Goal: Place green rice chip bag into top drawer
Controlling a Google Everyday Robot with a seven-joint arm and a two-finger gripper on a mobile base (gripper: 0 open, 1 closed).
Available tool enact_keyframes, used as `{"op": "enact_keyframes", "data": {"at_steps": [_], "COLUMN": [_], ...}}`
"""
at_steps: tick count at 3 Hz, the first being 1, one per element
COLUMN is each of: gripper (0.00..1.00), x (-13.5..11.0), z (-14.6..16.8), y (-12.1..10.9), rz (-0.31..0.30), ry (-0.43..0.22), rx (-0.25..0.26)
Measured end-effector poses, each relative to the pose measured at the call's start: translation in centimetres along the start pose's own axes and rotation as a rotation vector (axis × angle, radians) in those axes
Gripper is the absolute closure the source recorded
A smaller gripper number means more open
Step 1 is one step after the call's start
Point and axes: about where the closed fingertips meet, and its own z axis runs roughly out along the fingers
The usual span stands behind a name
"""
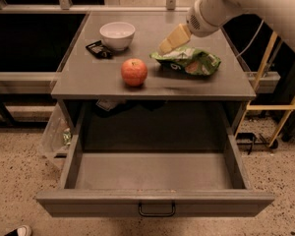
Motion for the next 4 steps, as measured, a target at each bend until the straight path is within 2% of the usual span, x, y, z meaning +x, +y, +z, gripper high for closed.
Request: {"op": "enact_keyframes", "data": {"at_steps": [1, 2, 3, 4], "gripper": [0.00, 0.00, 0.00, 0.00], "x": [1.1, 1.1, 2.8, 4.6], "z": [3.9, 3.9, 5.1, 6.6], "y": [0.4, 0.4, 0.0, -1.2], "rz": [0.007, 0.007, 0.020, 0.051], "ry": [0.102, 0.102, 0.105, 0.081], "rx": [-0.057, -0.057, -0.053, -0.056]}}
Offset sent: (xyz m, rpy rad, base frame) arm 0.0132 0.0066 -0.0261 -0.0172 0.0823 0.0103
